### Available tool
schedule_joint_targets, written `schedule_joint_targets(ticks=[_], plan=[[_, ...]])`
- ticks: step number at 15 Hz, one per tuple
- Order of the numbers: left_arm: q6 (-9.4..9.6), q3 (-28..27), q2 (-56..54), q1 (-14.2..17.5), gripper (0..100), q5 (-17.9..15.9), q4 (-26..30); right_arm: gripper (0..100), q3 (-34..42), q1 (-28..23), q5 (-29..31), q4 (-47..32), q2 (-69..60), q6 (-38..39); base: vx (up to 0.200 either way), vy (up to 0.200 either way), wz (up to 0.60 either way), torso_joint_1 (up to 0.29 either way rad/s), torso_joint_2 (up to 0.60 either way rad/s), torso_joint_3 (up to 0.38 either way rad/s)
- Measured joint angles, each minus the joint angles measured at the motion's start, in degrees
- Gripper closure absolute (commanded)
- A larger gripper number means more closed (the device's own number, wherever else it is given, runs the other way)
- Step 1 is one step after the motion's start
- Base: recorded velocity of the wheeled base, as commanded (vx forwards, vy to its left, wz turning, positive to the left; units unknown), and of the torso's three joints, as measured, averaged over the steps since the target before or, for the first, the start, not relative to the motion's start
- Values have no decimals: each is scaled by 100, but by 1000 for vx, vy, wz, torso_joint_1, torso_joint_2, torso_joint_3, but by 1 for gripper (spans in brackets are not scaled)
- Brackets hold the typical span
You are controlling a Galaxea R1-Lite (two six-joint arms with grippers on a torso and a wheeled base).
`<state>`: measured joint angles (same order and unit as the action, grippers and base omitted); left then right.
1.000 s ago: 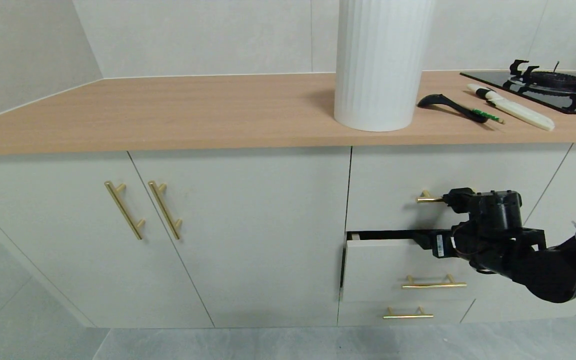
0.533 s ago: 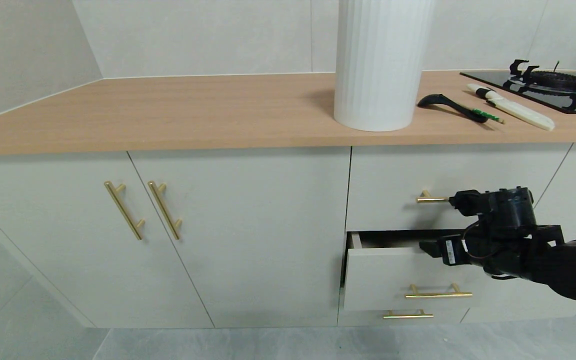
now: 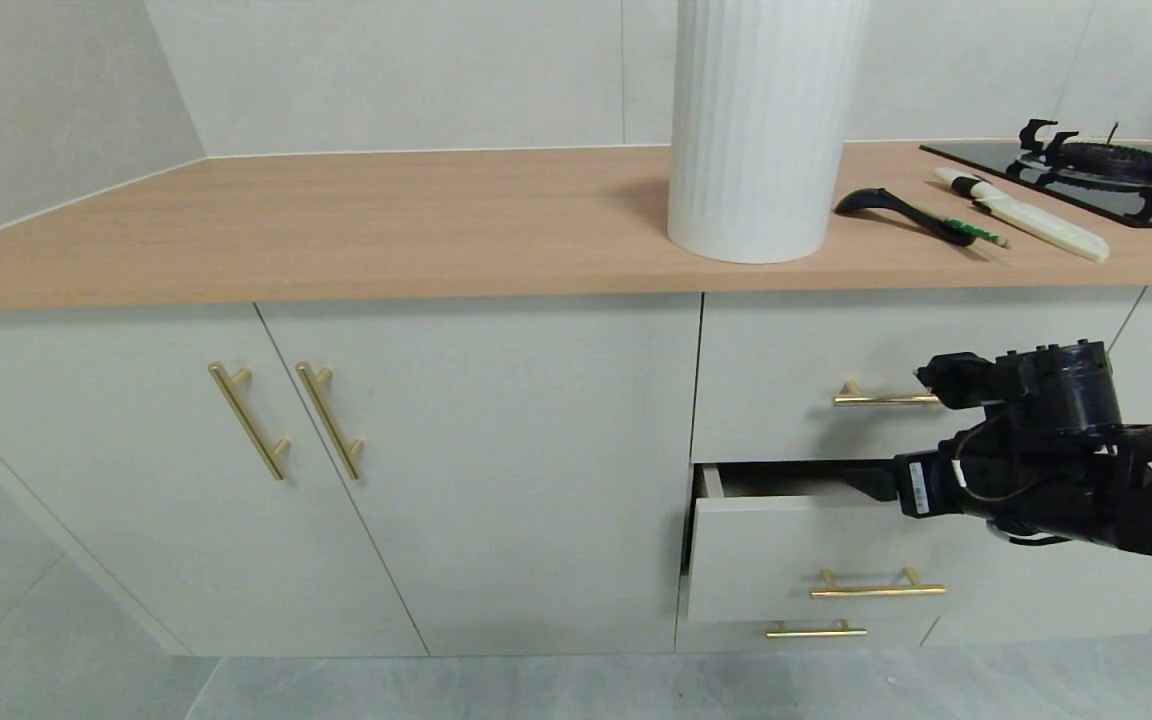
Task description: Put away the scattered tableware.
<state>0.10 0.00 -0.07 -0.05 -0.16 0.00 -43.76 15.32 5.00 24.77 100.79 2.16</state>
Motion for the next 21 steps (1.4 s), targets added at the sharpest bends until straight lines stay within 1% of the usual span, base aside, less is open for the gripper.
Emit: schedule_joint_targets(ticks=[4,6,10,15,18,21], plan=[[-2,0,0,0,0,-2,0,0,17,-6,77,550,544,9,0,0,0,0,0,0],[0,0,0,0,0,-2,0,0,9,-28,217,812,822,5,0,0,0,0,0,0],[0,0,0,0,0,-2,0,0,16,-39,255,809,1095,-13,0,0,0,0,0,0],[-2,0,0,0,0,-2,0,0,-4,-41,162,-69,885,-39,0,0,0,0,0,0],[0,0,2,0,0,-2,0,0,-74,-37,79,-794,706,-77,0,0,0,0,0,0],[0,0,2,0,0,-2,0,0,-182,-9,1,-1342,505,-79,0,0,0,0,0,0]])
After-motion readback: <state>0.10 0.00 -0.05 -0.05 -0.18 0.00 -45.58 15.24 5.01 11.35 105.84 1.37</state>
